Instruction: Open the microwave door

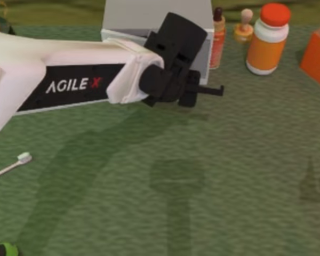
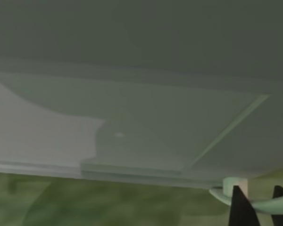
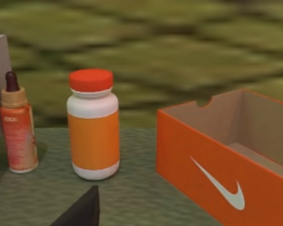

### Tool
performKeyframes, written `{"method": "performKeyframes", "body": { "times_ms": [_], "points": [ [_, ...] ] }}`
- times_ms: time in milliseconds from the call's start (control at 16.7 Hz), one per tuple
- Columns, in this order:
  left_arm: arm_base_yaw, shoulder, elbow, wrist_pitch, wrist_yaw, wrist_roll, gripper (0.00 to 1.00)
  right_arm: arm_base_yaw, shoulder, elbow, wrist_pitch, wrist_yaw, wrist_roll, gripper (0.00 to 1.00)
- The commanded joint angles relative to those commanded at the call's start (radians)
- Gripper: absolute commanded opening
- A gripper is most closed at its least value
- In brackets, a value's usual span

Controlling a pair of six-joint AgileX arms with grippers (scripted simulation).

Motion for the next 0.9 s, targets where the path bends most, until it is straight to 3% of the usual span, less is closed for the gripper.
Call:
{"method": "performKeyframes", "body": {
  "times_ms": [900],
  "points": [
    [0.005,-0.007,-0.017,0.007,0.007,0.015,0.0,0.0,0.0,0.0,0.0,0.0,0.0,1.0]
  ]
}}
